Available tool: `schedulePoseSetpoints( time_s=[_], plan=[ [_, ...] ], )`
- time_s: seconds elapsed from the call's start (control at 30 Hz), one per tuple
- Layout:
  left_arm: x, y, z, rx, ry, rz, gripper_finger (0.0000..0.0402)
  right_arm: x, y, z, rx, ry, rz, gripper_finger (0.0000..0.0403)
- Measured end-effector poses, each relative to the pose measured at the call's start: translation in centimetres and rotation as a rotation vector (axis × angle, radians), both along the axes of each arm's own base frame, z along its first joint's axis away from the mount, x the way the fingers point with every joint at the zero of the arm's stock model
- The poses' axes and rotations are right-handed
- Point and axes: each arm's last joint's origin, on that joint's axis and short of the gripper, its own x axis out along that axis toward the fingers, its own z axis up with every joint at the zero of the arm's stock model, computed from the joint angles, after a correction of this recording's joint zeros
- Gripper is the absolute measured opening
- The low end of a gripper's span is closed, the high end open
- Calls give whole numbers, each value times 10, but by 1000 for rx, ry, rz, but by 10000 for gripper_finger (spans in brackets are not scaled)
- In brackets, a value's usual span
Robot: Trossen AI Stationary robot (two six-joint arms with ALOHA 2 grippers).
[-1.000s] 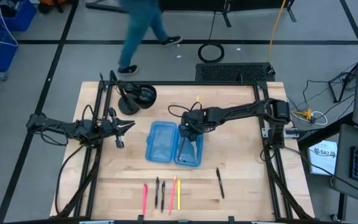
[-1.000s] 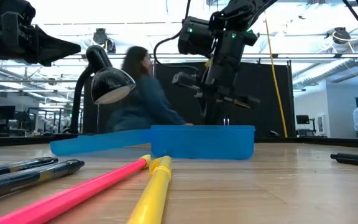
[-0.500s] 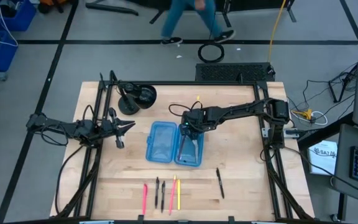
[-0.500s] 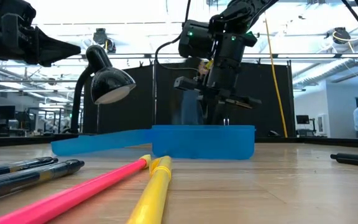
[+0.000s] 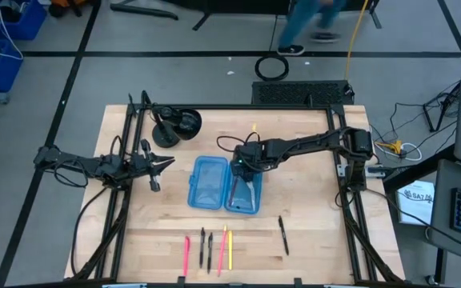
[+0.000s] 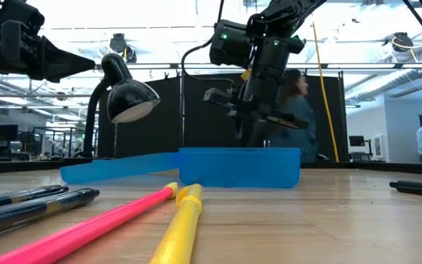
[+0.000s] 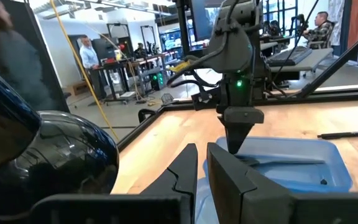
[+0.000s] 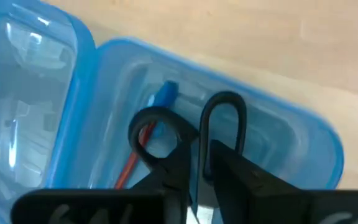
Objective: Pick & place school supplies into a supply box
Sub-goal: Put the black scissors into the blue box, then put the pink pen into the blue box
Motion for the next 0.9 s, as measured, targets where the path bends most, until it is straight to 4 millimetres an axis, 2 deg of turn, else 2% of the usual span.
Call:
schedulePoseSetpoints(
  time_s=[0.23,0.3,0.4,0.5,0.6,0.67,0.77,0.9],
  plan=[
    [0,0,0,0,1,0,42,-1,6,5,-4,-15,-15,108],
    [0,0,-1,2,10,0,42,-3,6,16,-16,-47,6,116],
    [0,0,-3,7,29,0,42,-8,10,42,-74,-126,93,118],
    [0,0,-5,14,49,-1,42,-19,22,79,-250,-218,227,104],
    [0,0,-4,14,44,0,42,-36,42,117,-502,-275,334,76],
    [0,0,-4,13,44,0,42,-48,58,135,-644,-288,389,49],
    [0,0,-4,13,43,0,42,-62,81,149,-766,-288,481,9],
    [0,0,-2,5,25,1,42,-72,106,146,-854,-306,569,4]
  ],
)
